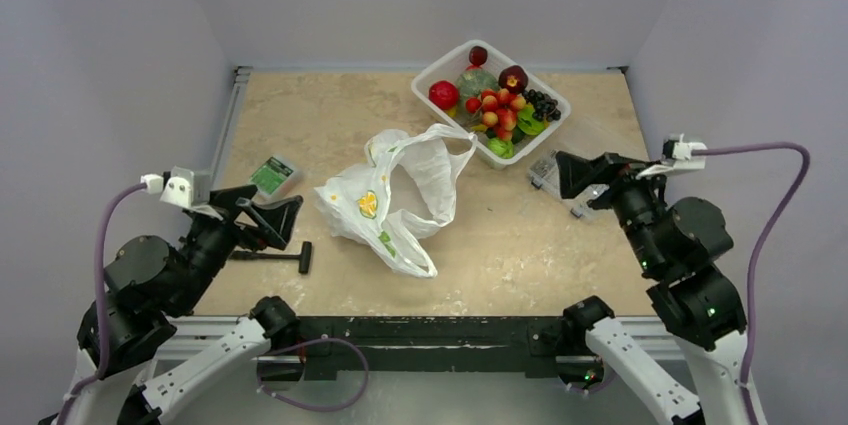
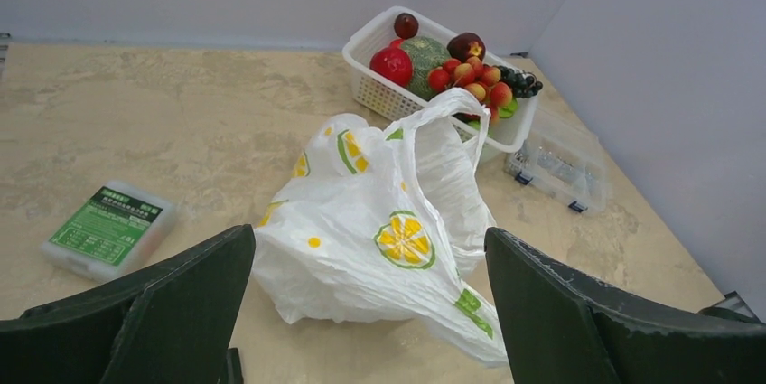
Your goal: Take the fake fruits out of the plastic bag
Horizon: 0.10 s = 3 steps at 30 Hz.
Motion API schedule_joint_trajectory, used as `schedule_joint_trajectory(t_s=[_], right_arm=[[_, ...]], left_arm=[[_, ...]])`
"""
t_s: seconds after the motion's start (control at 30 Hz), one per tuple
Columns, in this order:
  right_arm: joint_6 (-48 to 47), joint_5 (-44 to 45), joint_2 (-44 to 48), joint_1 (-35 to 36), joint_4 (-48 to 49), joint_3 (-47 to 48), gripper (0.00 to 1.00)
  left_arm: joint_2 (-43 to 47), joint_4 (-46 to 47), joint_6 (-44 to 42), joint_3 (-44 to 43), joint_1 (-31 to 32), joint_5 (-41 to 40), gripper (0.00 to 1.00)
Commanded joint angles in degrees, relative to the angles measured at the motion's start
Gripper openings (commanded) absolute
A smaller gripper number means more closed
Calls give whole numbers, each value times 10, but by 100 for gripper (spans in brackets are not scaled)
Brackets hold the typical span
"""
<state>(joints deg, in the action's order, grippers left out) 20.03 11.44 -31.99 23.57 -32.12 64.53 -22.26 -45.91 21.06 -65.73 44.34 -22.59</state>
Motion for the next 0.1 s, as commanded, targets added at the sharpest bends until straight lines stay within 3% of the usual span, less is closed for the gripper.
schedule_joint_trajectory(t_s=[0.0, 0.07], right_arm=[[20, 55, 52, -1, 48, -27, 99], [24, 83, 48, 0, 37, -24, 99]], left_arm=[[-1, -20, 13, -20, 1, -29, 100], [-9, -22, 12, -26, 1, -35, 100]])
